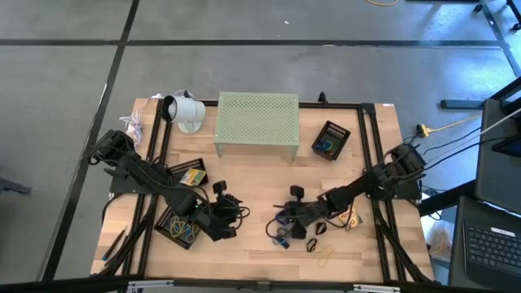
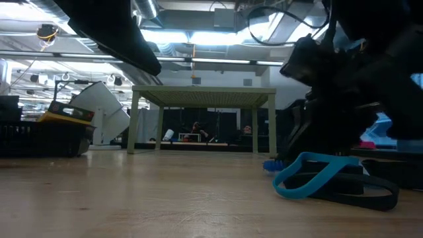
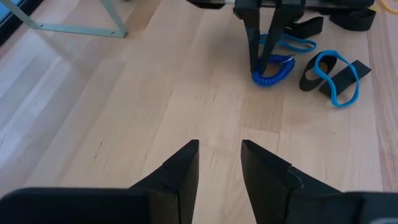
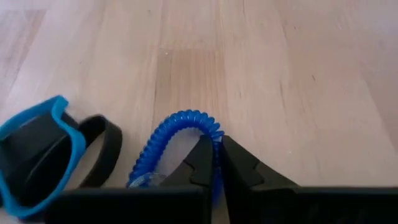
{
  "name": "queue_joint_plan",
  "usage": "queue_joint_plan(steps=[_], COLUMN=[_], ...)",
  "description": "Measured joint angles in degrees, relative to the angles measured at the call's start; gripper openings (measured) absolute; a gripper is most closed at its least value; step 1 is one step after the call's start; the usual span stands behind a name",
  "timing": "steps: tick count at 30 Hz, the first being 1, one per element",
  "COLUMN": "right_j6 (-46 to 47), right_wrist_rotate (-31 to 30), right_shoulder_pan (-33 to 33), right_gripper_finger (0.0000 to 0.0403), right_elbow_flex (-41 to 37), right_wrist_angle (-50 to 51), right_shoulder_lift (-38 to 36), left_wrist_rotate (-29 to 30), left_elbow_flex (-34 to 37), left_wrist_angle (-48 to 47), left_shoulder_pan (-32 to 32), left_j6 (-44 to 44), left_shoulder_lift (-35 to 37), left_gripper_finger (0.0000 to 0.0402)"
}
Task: Pick & Place Office Desk Supplies
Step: Put the blue spring keychain into the top right black bin
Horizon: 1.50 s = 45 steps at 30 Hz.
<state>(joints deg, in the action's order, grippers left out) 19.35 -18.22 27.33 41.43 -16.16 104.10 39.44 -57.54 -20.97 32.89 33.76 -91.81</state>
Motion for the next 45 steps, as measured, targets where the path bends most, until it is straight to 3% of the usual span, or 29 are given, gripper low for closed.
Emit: queue_joint_plan(steps=[8,18,23,32,36,40,45], right_j6=[-5.12,-14.79,-21.86,-30.77,-30.94,-29.38,-16.99], right_wrist_rotate=[-9.03,-13.91,-13.44,-6.26,-15.12,-24.55,-25.47], right_shoulder_pan=[-0.24,-1.42,-1.41,-1.40,-1.57,-2.98,-7.67], right_gripper_finger=[0.0012,0.0013,0.0014,0.0015,0.0015,0.0015,0.0015], right_elbow_flex=[0.07,0.15,0.15,0.24,0.24,0.24,0.24], right_wrist_angle=[0.19,-3.34,-10.42,-21.33,-17.47,-7.01,12.05], right_shoulder_lift=[-10.79,-25.11,-28.75,-29.64,-29.65,-30.96,-35.89], left_wrist_rotate=[2.48,9.43,12.04,12.55,12.57,12.16,12.00], left_elbow_flex=[0.00,0.00,0.00,0.00,0.00,0.00,0.00], left_wrist_angle=[0.06,0.24,0.24,0.24,0.24,0.24,0.24], left_shoulder_pan=[0.00,0.00,0.00,0.00,0.00,0.00,0.00], left_j6=[0.00,0.19,1.55,1.73,2.64,3.00,3.02], left_shoulder_lift=[0.00,0.02,0.02,0.02,0.02,0.02,0.02], left_gripper_finger=[0.0116,0.0107,0.0109,0.0105,0.0104,0.0104,0.0107])
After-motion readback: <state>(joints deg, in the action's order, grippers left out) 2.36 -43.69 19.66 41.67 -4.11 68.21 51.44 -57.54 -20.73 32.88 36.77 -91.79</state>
